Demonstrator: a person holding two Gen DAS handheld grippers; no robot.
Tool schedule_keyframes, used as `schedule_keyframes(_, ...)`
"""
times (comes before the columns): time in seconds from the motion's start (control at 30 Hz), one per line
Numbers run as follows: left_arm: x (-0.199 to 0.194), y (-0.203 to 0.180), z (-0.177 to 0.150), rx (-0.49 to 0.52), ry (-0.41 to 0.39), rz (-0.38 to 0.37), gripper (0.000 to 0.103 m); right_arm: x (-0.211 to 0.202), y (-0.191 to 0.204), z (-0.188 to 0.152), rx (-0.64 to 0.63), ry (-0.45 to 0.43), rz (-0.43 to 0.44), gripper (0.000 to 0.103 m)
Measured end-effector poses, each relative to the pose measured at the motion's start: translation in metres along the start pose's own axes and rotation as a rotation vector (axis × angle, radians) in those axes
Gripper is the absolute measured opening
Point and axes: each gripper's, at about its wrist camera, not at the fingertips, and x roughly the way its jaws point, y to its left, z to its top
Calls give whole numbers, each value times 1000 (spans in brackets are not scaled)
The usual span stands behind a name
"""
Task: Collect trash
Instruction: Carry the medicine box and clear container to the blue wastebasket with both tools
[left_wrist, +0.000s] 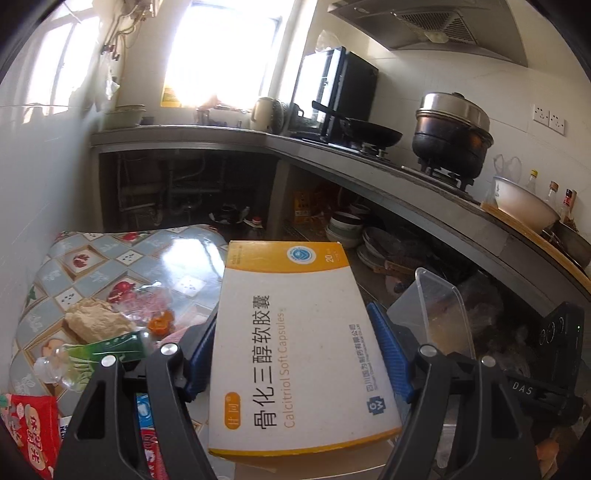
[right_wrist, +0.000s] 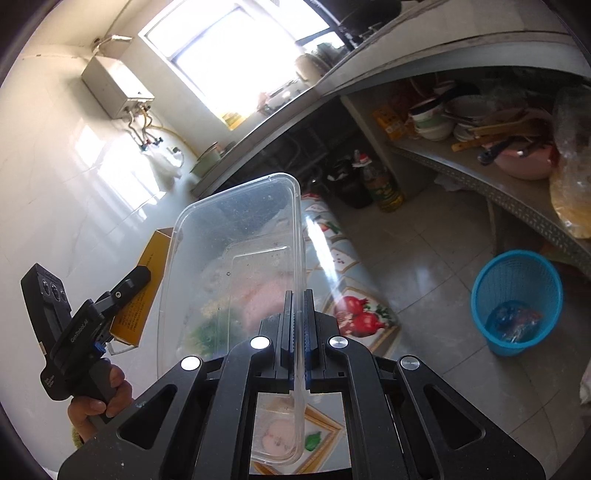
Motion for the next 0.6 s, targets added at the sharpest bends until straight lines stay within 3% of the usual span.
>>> schedule_keyframes(0.33,118,-89,-1,40,241,-191,73,-53,-102,3,121,-155,-366,3)
schedule_keyframes(0.6,230,-163,-45,109,536,-281,73,-25,-188,-11,247,-97,-562,3)
